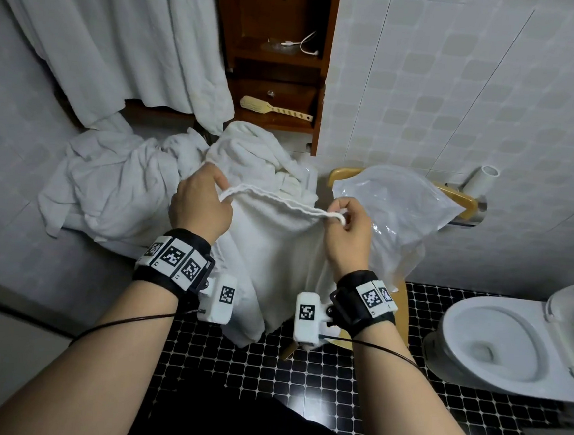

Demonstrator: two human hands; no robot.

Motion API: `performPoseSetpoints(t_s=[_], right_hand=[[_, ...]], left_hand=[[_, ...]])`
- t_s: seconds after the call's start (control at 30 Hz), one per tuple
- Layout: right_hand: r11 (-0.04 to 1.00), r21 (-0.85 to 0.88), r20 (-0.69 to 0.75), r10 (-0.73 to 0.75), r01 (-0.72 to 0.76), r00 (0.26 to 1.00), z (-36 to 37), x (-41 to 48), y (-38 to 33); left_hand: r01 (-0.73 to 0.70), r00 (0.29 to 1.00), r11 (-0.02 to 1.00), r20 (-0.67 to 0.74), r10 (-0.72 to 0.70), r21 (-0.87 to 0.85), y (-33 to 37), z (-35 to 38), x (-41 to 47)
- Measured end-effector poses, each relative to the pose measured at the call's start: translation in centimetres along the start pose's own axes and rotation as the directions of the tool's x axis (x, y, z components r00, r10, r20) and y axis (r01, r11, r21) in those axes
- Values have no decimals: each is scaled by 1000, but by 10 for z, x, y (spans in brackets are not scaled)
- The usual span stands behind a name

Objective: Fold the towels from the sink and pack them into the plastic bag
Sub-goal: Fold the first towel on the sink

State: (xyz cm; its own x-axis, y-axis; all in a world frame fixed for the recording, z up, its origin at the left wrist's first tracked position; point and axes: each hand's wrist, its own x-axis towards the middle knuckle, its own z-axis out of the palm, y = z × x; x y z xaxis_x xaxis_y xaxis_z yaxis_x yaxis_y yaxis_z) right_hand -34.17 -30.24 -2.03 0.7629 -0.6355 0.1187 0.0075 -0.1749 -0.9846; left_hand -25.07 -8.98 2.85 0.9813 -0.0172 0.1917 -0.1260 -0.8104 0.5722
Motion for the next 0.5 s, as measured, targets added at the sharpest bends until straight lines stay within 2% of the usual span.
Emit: performPoseSetpoints(t_s=[0.1,0.2,0.27,0.37,0.5], right_hand=[[997,46,1,-60,60,998,-1,-3,-26],[993,-67,17,-97,98,995,0,-6,-35],[985,-118,26,-120,122,992,1,-8,-36],[980,-111,44,-159,163,986,2,-12,-46],[967,-93,99,-227,236,969,6,-20,-57]], left_hand=[[96,982,988,154,-113,118,-16,8,-3],[145,935,967,292,-203,209,-27,12,-8],[133,903,965,374,-213,226,-28,14,-10],[-35,846,984,529,-64,175,-20,18,-15],[-195,787,974,574,226,-116,4,26,-25]])
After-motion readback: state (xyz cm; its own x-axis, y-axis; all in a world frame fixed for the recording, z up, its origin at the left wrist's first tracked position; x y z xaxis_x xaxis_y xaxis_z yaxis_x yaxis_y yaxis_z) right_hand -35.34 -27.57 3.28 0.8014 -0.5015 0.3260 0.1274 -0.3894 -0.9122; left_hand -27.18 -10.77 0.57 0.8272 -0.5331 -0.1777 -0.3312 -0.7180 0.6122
